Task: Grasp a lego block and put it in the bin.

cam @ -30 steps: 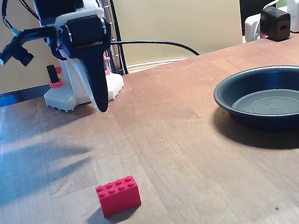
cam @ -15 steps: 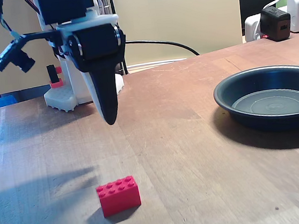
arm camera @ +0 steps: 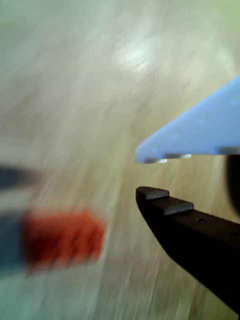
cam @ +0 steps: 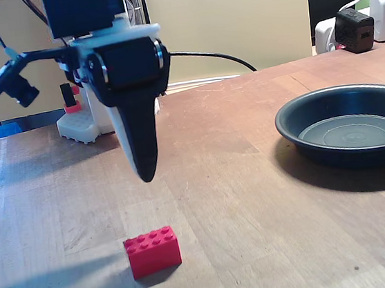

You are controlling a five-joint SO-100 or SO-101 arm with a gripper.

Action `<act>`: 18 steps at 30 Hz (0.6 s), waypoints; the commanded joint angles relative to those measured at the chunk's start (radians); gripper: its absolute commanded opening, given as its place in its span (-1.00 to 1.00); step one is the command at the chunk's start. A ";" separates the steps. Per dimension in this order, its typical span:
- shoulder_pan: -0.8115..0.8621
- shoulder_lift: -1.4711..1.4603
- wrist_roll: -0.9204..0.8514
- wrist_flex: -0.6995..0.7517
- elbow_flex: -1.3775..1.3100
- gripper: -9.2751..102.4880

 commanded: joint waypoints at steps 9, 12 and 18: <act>0.021 -0.052 -0.040 -0.012 -0.084 -0.51; 0.020 -0.054 -0.043 -0.052 -0.094 -0.51; 0.020 -0.110 -0.057 -0.069 -0.127 -0.51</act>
